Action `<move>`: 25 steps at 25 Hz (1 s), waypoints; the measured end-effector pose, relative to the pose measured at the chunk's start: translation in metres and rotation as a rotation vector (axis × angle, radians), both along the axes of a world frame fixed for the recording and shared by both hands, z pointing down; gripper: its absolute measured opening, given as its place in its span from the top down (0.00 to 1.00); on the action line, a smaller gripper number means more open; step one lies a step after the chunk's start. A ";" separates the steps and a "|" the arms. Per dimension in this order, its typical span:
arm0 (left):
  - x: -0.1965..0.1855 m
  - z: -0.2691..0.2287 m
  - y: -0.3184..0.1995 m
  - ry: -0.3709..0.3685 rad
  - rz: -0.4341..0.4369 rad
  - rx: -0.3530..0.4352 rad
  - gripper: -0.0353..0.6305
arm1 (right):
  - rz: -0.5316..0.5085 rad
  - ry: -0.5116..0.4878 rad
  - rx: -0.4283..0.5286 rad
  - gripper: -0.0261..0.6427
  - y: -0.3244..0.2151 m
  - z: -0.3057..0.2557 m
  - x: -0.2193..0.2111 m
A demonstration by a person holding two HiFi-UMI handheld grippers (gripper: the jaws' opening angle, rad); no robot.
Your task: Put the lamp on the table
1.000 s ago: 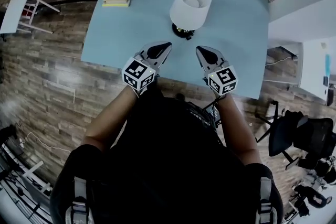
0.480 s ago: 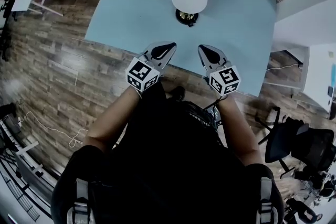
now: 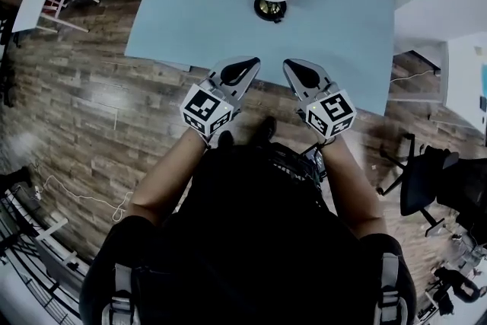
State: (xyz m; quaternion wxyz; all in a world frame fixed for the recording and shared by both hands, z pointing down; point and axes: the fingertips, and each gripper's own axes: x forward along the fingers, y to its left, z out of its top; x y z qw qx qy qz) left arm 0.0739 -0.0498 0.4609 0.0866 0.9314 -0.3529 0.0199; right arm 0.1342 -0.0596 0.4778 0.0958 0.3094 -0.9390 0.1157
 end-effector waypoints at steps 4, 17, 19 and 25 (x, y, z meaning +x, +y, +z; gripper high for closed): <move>-0.019 -0.009 0.026 0.014 0.044 0.003 0.93 | 0.046 -0.018 0.017 0.94 0.025 -0.018 -0.023; -0.095 -0.015 0.129 0.021 0.122 0.029 0.93 | 0.146 -0.005 0.063 0.94 0.137 -0.031 -0.094; -0.101 -0.018 0.138 0.022 0.133 0.038 0.93 | 0.156 -0.008 0.075 0.94 0.146 -0.036 -0.099; -0.108 -0.025 0.156 0.025 0.174 0.057 0.93 | 0.188 -0.008 0.100 0.94 0.164 -0.048 -0.106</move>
